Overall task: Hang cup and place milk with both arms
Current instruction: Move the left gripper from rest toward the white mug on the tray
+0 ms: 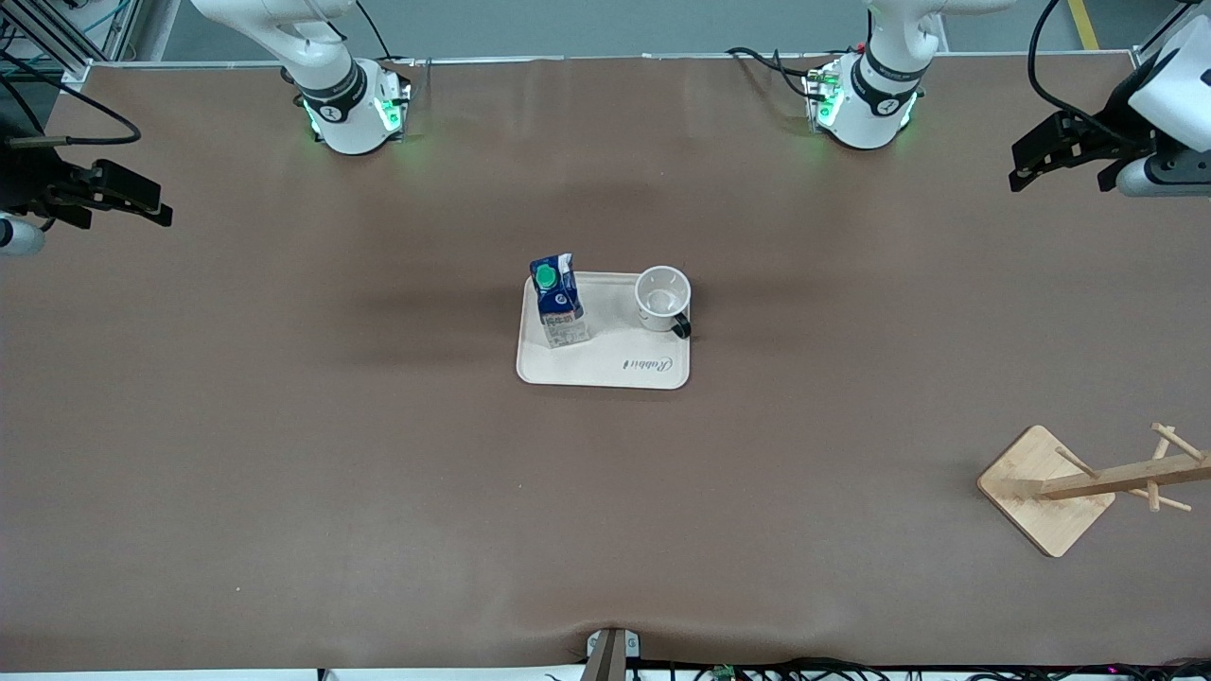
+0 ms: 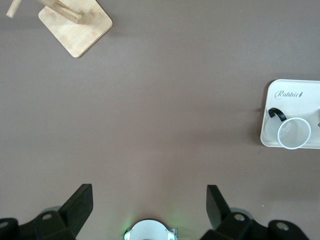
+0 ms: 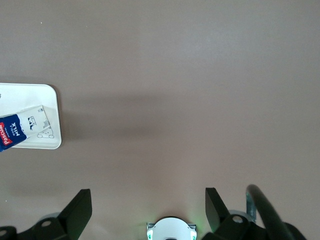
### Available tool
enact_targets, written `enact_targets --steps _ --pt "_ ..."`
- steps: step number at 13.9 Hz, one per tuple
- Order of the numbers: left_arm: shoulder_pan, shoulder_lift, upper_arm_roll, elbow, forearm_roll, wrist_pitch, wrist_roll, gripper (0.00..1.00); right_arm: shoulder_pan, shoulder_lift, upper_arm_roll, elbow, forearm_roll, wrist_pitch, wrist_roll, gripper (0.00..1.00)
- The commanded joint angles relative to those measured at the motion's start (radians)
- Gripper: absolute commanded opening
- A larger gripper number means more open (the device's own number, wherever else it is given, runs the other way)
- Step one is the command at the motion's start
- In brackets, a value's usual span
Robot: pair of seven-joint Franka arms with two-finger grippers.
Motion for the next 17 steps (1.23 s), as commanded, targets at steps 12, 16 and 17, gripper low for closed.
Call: enact_targets --steps 12,16,17 --pt "-0.027 0.100 -0.066 0.007 -0.022 0.021 -0.069 1.00 0.007 0.010 -0.001 0.013 0.005 -0.020 0.010 1.00" --pt "-0.027 0.109 -0.178 -0.077 -0.022 0.079 -0.294 1.00 0.006 0.010 -0.001 0.013 0.005 -0.019 0.010 1.00" --pt "-0.028 0.111 -0.210 -0.106 -0.022 0.114 -0.352 1.00 0.006 0.010 -0.001 0.013 0.005 -0.019 0.010 1.00"
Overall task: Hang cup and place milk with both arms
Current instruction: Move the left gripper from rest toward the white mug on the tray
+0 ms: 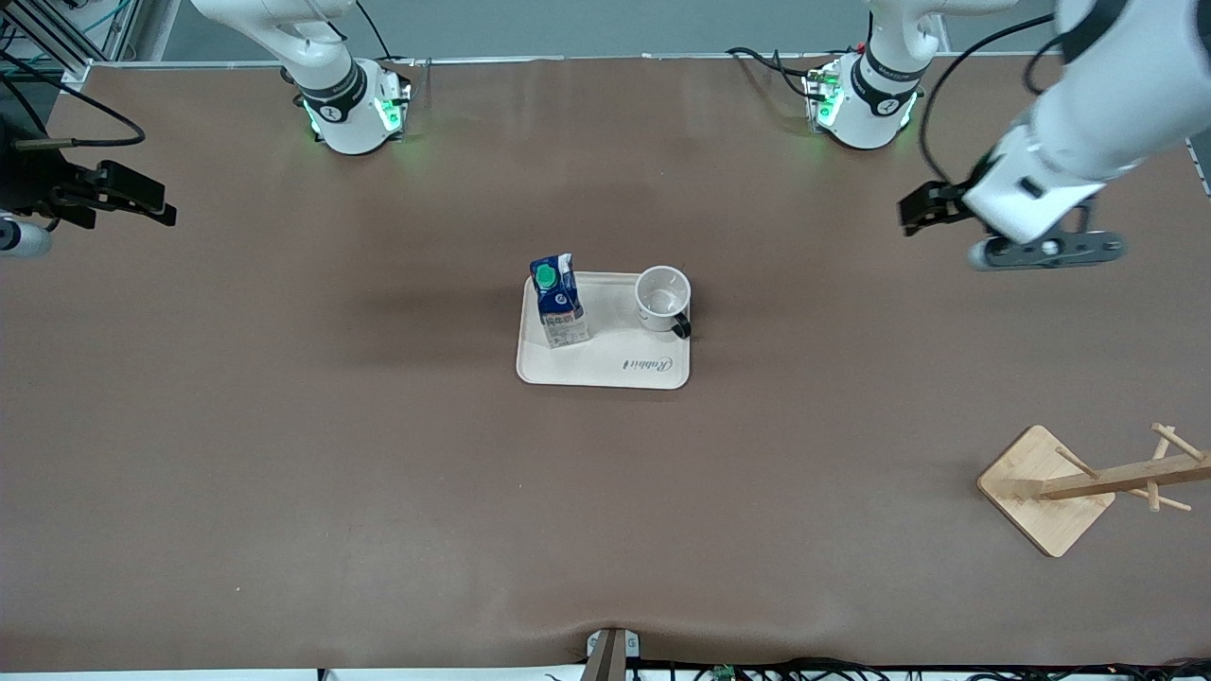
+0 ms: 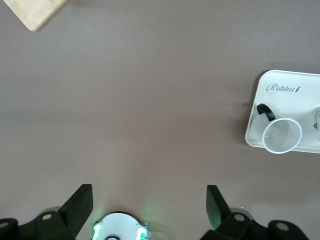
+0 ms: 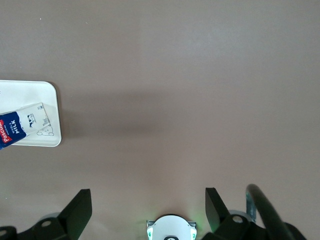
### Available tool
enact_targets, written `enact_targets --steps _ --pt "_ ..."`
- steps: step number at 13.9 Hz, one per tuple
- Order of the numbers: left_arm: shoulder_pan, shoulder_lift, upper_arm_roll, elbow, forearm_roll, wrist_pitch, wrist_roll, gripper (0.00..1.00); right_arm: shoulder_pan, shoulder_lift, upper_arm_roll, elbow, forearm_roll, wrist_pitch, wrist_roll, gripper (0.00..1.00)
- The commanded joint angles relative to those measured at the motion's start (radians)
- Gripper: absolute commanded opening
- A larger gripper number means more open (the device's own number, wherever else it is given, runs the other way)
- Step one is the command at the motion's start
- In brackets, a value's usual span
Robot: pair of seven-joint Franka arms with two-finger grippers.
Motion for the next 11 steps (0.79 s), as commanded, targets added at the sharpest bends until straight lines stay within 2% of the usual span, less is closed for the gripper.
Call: enact_targets --steps 1,7,11 --pt "0.000 -0.011 -0.074 -0.088 -0.013 0.098 -0.147 1.00 0.004 0.007 -0.002 0.012 0.004 -0.013 0.010 1.00" --pt "0.003 0.002 -0.198 -0.275 -0.013 0.336 -0.405 1.00 0.013 0.033 0.001 0.003 0.013 -0.022 0.011 1.00" --pt "0.000 0.021 -0.266 -0.351 -0.010 0.433 -0.537 1.00 -0.004 0.090 -0.001 -0.010 0.136 -0.036 0.009 1.00"
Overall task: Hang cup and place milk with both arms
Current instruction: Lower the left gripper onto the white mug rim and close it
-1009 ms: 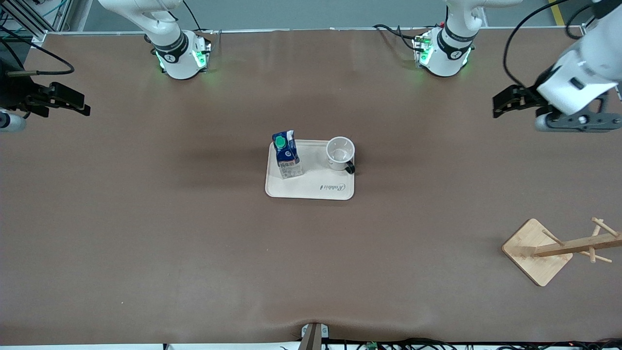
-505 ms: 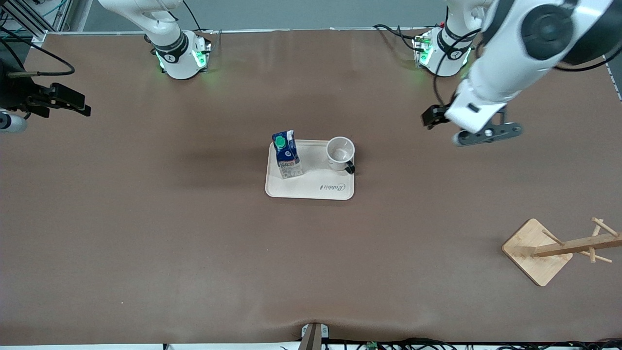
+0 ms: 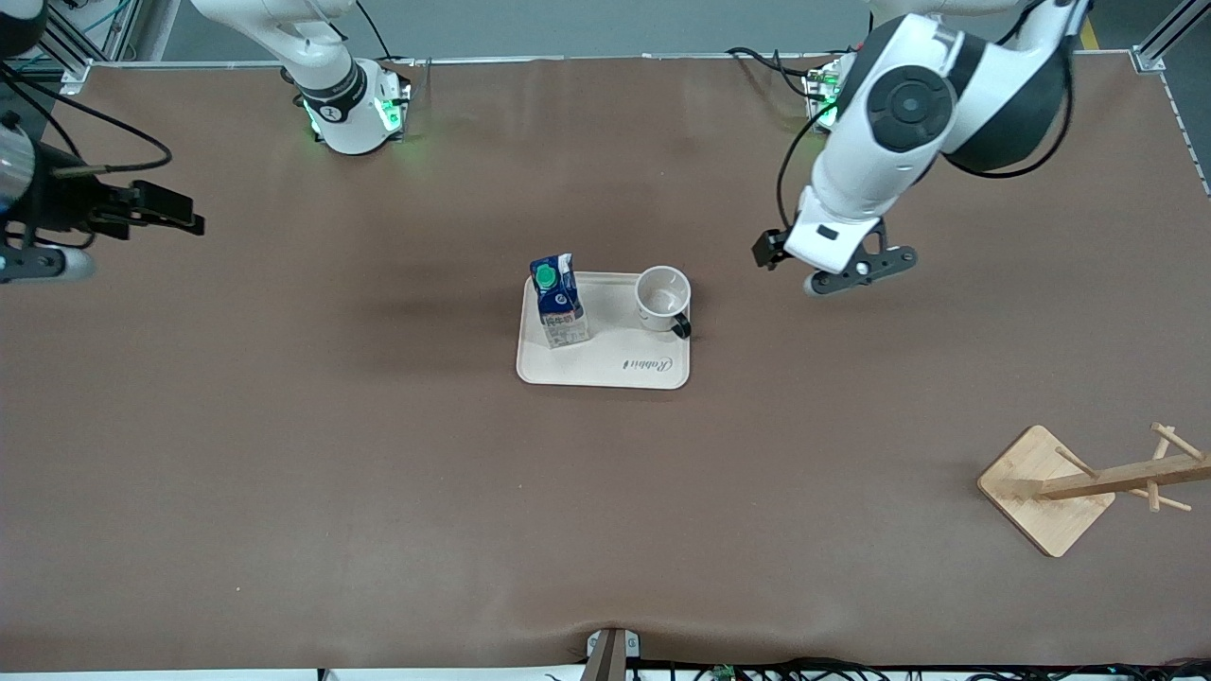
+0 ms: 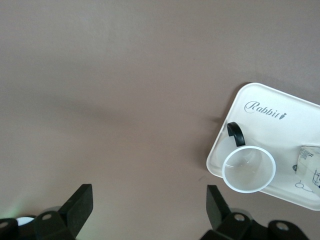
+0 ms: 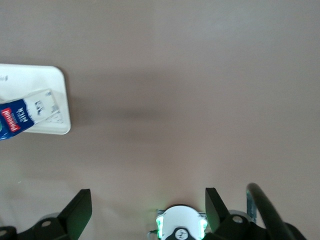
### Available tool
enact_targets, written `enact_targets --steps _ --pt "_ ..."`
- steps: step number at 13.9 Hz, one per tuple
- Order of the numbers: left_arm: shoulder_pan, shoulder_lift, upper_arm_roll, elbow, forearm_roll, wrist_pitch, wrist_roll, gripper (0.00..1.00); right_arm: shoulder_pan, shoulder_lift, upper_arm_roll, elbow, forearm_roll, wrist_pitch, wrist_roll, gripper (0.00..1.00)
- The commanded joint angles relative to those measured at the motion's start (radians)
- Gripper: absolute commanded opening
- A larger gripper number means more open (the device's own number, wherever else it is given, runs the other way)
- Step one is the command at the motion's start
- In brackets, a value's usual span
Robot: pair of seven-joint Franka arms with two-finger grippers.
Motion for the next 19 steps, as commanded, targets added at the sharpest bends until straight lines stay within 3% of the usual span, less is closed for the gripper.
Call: enact_targets --steps 1,7,12,19 --pt "0.005 0.002 -0.050 -0.058 -0.008 0.084 -0.104 1.00 -0.011 0.029 -0.008 0.009 0.069 -0.017 0.011 1.00" --pt "-0.013 0.050 -0.096 -0.158 -0.001 0.268 -0.220 1.00 0.001 0.055 -0.007 0.007 0.074 -0.077 0.013 1.00" --pt "-0.089 0.177 -0.094 -0.163 0.035 0.385 -0.408 1.00 0.001 0.072 -0.007 0.006 0.074 -0.083 0.013 1.00" --pt "-0.136 0.307 -0.096 -0.140 0.179 0.451 -0.604 0.75 0.031 0.076 -0.005 0.001 0.068 -0.071 0.013 1.00"
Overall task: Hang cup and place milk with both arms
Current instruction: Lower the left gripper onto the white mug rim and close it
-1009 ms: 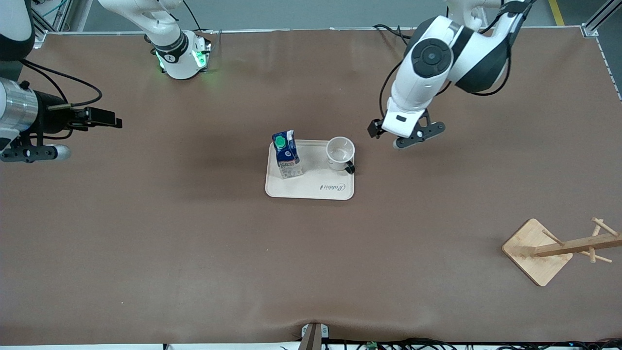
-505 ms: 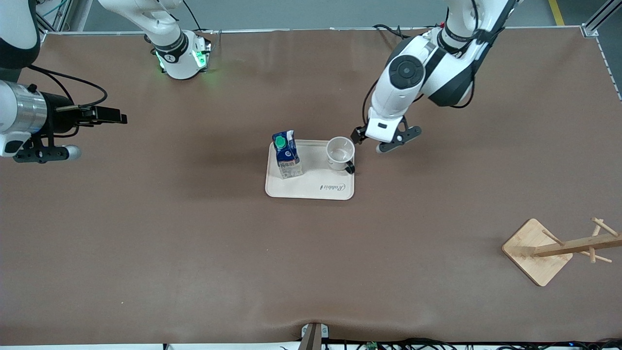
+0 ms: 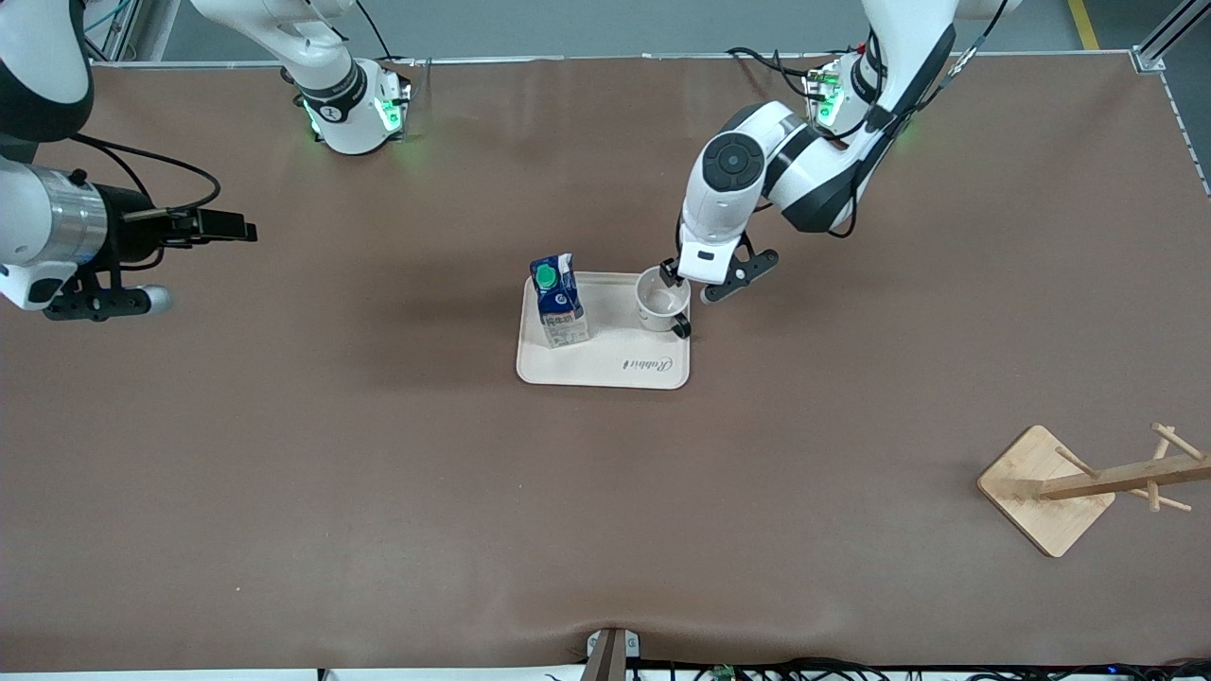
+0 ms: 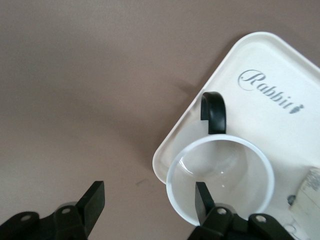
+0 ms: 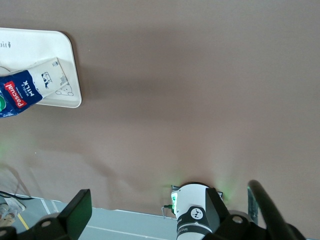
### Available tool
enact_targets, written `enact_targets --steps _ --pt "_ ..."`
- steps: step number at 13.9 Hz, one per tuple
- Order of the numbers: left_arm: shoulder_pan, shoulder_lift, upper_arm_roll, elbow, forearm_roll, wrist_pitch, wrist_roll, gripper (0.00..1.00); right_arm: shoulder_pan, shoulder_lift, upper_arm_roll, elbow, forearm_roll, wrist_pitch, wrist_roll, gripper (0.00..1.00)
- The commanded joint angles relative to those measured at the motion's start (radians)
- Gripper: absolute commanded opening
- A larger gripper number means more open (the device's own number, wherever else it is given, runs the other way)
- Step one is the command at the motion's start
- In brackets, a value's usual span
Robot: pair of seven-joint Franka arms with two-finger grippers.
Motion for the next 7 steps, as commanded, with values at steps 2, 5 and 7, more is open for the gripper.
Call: enact_targets --steps 2,5,7 --pt "-0.014 0.063 -0.004 0.026 0.048 0.039 -0.073 0.68 0.007 0.021 -0.004 0.003 0.018 0.006 0.011 1.00" --pt "-0.016 0.113 -0.004 0.044 0.087 0.085 -0.118 0.63 0.004 0.062 -0.006 0.006 0.017 0.011 0.011 1.00" --pt "-0.018 0.139 -0.004 0.051 0.146 0.094 -0.142 0.51 0.010 0.065 -0.004 0.006 0.021 0.015 0.014 1.00"
